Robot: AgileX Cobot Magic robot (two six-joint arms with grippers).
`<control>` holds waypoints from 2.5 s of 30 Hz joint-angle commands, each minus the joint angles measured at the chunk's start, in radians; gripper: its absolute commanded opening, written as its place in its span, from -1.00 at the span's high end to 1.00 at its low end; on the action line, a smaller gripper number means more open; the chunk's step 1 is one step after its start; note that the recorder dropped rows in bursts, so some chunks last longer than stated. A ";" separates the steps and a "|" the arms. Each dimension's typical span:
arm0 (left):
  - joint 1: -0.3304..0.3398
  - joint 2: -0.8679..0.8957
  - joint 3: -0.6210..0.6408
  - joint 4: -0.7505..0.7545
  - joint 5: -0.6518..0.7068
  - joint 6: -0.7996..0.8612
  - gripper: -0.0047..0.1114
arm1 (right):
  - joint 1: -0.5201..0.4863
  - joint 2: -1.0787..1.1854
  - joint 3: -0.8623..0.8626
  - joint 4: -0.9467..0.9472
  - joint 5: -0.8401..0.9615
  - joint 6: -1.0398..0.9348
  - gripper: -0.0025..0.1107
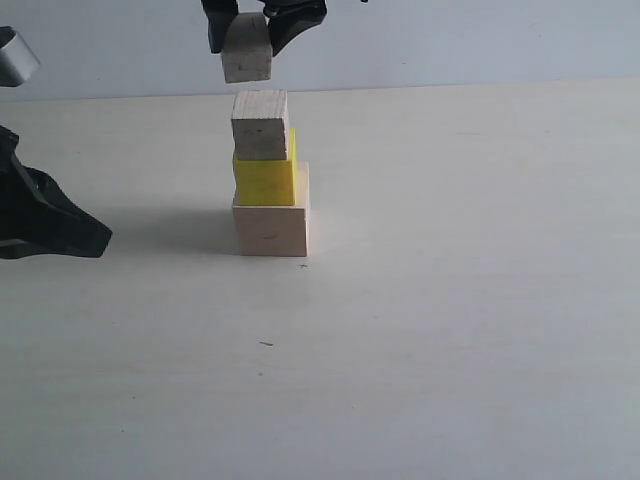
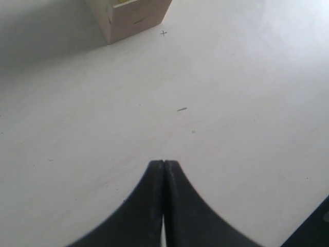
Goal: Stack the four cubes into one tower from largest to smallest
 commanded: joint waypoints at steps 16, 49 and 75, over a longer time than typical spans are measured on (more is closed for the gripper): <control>-0.001 0.002 0.003 -0.013 -0.007 0.005 0.92 | -0.001 -0.006 -0.006 0.113 -0.007 -0.539 0.87; -0.001 0.002 0.003 0.017 -0.020 0.005 0.92 | -0.280 -0.020 -0.006 0.376 -0.007 -1.026 0.96; -0.001 0.002 0.003 0.020 -0.031 0.001 0.92 | -0.601 -0.187 0.623 0.850 -0.252 -0.916 0.96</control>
